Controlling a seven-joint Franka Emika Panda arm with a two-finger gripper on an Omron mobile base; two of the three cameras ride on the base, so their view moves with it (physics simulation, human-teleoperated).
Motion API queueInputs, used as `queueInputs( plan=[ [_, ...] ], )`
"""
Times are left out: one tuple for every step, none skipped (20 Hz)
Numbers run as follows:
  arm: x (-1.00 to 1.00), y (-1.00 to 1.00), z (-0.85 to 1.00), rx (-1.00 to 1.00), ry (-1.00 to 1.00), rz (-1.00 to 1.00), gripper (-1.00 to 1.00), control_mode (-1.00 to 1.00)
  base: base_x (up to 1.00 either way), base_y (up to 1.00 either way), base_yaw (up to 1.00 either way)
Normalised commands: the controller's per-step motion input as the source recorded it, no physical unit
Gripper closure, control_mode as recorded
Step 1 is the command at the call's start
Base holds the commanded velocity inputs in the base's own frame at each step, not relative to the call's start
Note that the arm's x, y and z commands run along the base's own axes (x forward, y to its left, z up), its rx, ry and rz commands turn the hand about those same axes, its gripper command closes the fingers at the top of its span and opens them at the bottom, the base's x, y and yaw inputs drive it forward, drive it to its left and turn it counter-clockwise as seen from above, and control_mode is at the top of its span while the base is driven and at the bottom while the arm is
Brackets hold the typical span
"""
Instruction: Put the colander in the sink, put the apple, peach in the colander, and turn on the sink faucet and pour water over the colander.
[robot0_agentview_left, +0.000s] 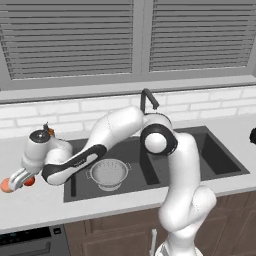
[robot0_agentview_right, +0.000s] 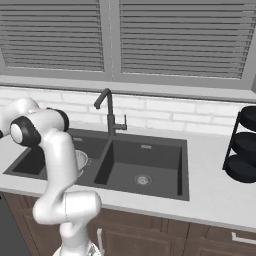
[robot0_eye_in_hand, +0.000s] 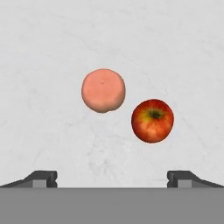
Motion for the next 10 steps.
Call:
queueInputs(
  plan=[
    [0.00, 0.05, -0.08, -0.07, 0.00, 0.01, -1.00, -1.00, 0.00, 0.00, 0.00],
    [0.00, 0.00, -0.03, -0.07, 0.00, 0.00, -1.00, -1.00, 0.00, 0.00, 0.00],
    [0.00, 0.00, 0.00, -0.07, 0.00, 0.00, -1.00, -1.00, 0.00, 0.00, 0.00],
    [0.00, 0.00, 0.00, -0.08, 0.00, 0.00, -1.00, -1.00, 0.00, 0.00, 0.00],
    [0.09, 0.00, 0.00, -0.06, 0.00, 0.00, -1.00, -1.00, 0.00, 0.00, 0.00],
    [0.14, 0.00, 0.00, -0.05, 0.02, 0.00, -1.00, -1.00, 0.00, 0.00, 0.00],
    [0.27, -0.01, 0.00, -0.05, 0.07, 0.00, -1.00, -1.00, 0.00, 0.00, 0.00],
    [0.31, -0.03, 0.00, -0.04, 0.08, 0.00, -1.00, -1.00, 0.00, 0.00, 0.00],
    [0.36, -0.01, 0.00, -0.02, 0.09, 0.00, -1.00, -1.00, 0.00, 0.00, 0.00],
    [0.39, -0.06, 0.00, -0.01, 0.09, 0.00, -1.00, -1.00, 0.00, 0.00, 0.00]
  ],
)
